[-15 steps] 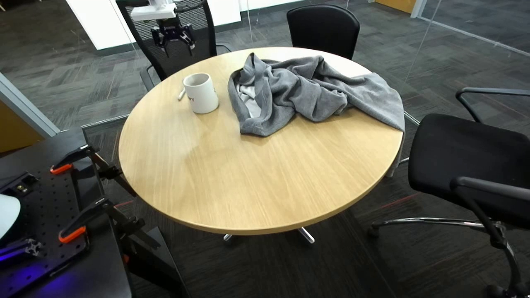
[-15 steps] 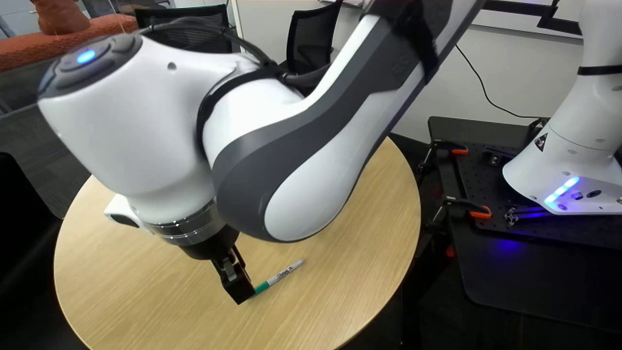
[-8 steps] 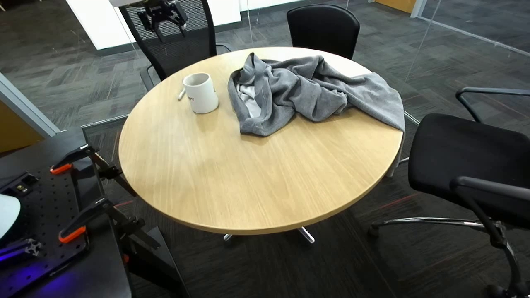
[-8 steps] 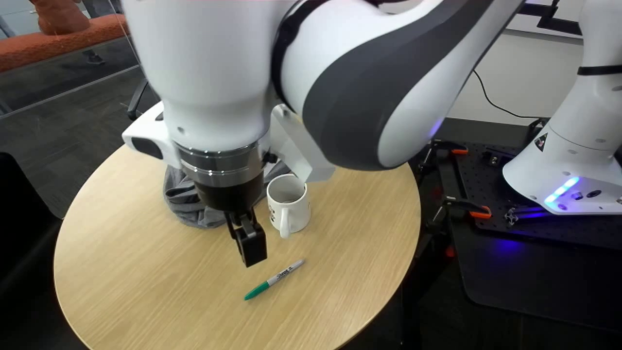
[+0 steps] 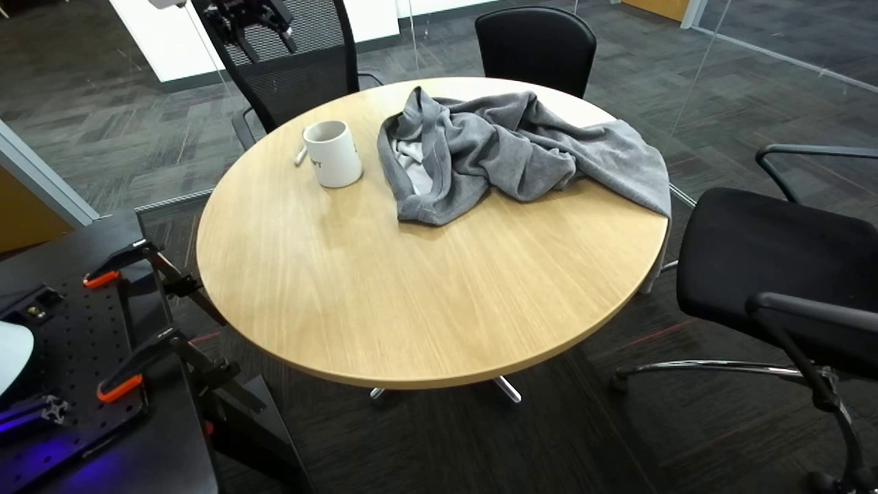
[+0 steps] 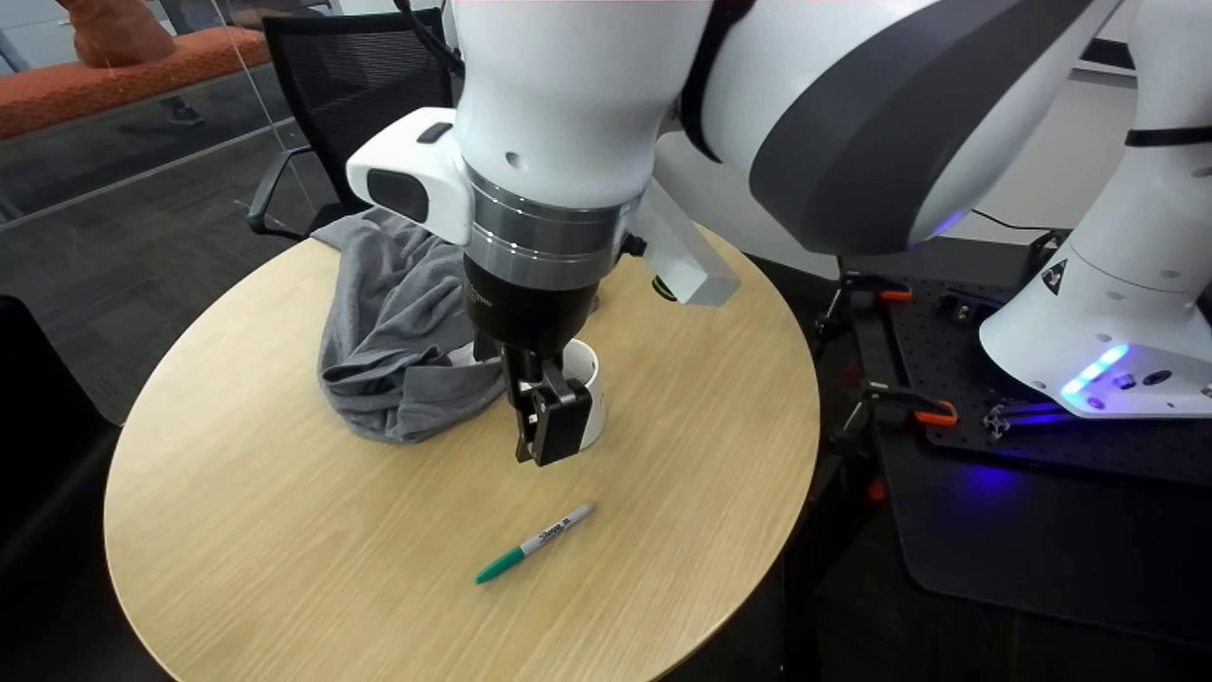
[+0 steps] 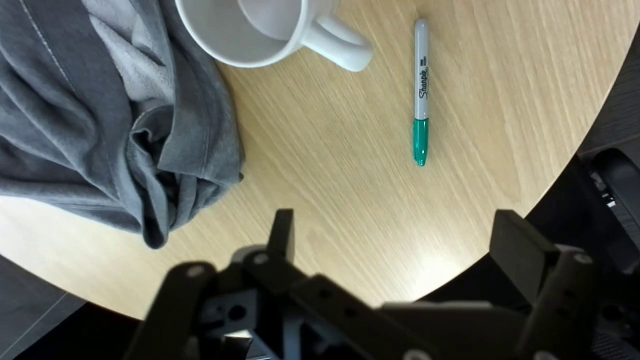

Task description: Pick up the pen from the cup and put it on the table

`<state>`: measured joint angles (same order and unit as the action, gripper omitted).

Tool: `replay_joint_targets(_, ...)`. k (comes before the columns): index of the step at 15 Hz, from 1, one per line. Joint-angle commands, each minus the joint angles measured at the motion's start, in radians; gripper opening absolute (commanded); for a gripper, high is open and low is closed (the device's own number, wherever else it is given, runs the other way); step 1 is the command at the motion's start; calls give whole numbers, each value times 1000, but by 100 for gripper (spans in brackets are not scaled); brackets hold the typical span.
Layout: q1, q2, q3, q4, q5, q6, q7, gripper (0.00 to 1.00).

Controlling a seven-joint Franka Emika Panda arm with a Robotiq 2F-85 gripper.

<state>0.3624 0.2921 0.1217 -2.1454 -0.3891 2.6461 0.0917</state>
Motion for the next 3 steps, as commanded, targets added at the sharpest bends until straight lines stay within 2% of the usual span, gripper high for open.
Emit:
replay_joint_targets(1,-9,5,11,4,-2,-3,0,100)
replay_joint_targets(3,-10,9,10,5,-2,-3,0,100)
